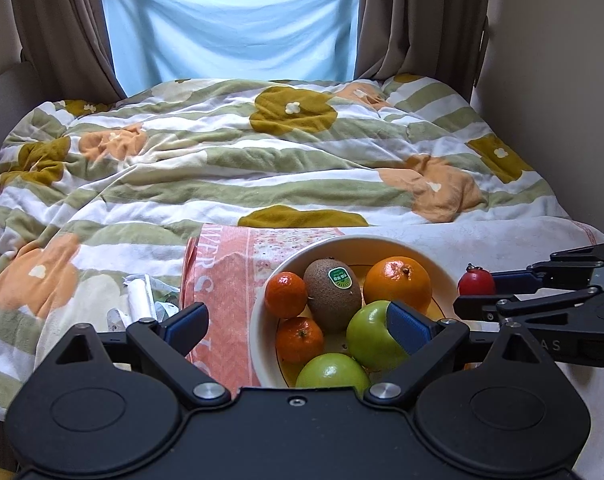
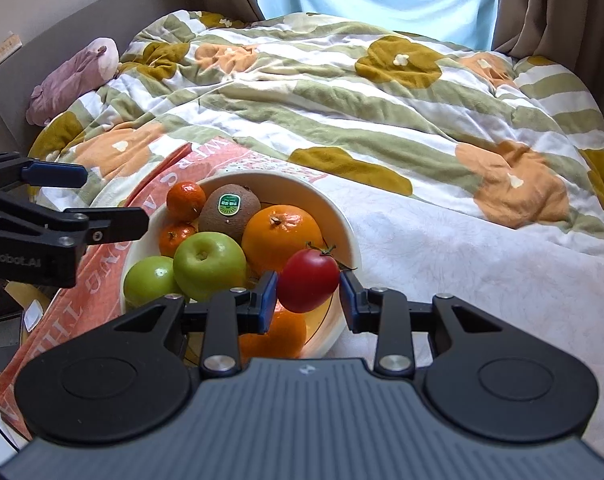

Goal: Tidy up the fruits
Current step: 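Withdraw both tools toward the last kiwi and cherry tomato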

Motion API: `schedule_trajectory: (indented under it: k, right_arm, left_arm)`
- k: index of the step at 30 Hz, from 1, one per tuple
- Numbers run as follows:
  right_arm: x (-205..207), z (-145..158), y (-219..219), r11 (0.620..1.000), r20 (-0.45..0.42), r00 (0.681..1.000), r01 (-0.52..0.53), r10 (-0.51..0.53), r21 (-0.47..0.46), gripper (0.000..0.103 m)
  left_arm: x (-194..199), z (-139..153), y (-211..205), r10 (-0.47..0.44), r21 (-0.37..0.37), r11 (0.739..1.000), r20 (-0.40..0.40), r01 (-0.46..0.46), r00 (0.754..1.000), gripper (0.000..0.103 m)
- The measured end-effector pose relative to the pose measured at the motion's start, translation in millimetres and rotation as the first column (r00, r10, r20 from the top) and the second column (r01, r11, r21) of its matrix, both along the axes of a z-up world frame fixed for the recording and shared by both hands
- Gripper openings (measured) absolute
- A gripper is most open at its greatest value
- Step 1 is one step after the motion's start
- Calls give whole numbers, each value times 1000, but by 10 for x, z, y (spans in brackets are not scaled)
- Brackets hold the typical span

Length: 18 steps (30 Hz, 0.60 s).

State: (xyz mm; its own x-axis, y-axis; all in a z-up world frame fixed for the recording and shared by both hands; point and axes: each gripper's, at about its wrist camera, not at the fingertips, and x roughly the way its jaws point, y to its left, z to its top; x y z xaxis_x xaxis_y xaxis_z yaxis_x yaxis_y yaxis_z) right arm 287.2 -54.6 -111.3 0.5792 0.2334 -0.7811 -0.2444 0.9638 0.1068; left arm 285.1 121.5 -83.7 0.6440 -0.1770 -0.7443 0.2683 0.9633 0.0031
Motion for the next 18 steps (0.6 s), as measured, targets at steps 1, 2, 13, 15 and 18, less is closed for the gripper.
schedule_trajectory:
  k: [1, 2, 13, 15, 18]
  right_arm:
    - [29, -29, -8, 1000, -7, 1000, -1, 1, 5, 48]
    - [55, -52, -11, 1000, -8, 1000, -5, 5, 10, 48]
    - [115, -148, 67, 1000, -15, 1000, -13, 14, 6, 86]
    - [91, -119, 71, 999, -13, 1000, -22, 22, 24, 103]
    - [36, -54, 75, 999, 13, 1000, -11, 10, 31, 103]
  left_arm:
    - [-5, -9, 3, 5, 1, 1000, -2, -5, 1000, 98]
    - [-10, -16, 8, 9, 2, 1000, -3, -9, 1000, 98]
    - [-121, -48, 72, 33, 19, 999, -6, -33, 999, 98]
    - [-147, -35, 80, 39, 25, 999, -3, -39, 999, 98]
    - [-193, 2, 104, 44, 27, 999, 1, -44, 999, 98]
